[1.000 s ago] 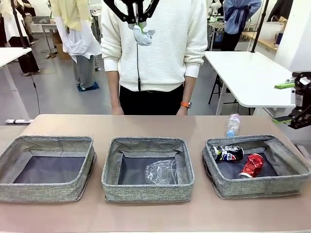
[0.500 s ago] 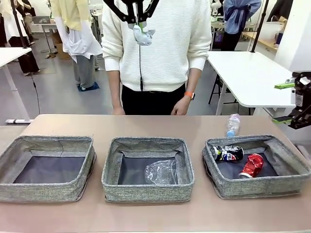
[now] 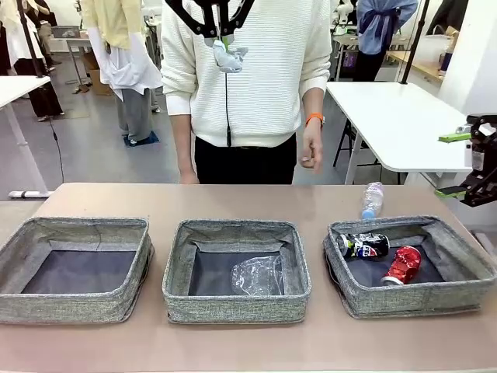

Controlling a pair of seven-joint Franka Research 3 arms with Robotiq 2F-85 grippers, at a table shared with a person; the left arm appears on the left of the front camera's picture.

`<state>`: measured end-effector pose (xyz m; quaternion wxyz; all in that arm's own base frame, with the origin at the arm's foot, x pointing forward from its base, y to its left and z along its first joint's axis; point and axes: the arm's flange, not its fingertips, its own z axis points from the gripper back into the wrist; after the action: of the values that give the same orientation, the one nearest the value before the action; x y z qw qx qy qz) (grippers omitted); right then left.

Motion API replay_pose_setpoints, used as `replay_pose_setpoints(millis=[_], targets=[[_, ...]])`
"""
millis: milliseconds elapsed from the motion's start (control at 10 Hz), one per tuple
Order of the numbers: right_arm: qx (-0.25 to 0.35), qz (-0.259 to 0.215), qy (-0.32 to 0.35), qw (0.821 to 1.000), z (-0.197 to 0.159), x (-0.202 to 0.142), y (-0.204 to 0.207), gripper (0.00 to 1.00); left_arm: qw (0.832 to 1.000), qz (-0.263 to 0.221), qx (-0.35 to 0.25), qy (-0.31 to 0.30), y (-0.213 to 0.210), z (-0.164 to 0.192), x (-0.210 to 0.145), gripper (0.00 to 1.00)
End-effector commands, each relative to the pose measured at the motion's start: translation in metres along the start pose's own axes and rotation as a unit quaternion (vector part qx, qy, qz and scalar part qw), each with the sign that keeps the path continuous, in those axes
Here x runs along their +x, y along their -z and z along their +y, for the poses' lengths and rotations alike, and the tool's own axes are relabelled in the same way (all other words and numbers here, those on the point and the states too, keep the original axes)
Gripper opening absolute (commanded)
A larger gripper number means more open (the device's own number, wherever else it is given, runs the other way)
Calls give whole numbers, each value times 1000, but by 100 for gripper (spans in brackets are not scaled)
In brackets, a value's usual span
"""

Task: Sort the waste into the appropriate baskets.
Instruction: Place the picked waste into the Fabric basket indicated by the person.

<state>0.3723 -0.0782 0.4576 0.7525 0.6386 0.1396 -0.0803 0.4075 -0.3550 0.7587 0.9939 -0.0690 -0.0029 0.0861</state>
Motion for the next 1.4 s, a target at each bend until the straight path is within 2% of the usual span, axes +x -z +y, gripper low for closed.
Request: replay_pose_setpoints(millis=[0, 1300], targets=[[5, -4, 4, 1000, 5, 0, 2, 100, 1000, 2, -6, 0, 2, 8, -4, 5], [5, -4, 4, 1000, 5, 0, 2, 100, 1000, 2, -6, 0, 2, 8, -4, 5]])
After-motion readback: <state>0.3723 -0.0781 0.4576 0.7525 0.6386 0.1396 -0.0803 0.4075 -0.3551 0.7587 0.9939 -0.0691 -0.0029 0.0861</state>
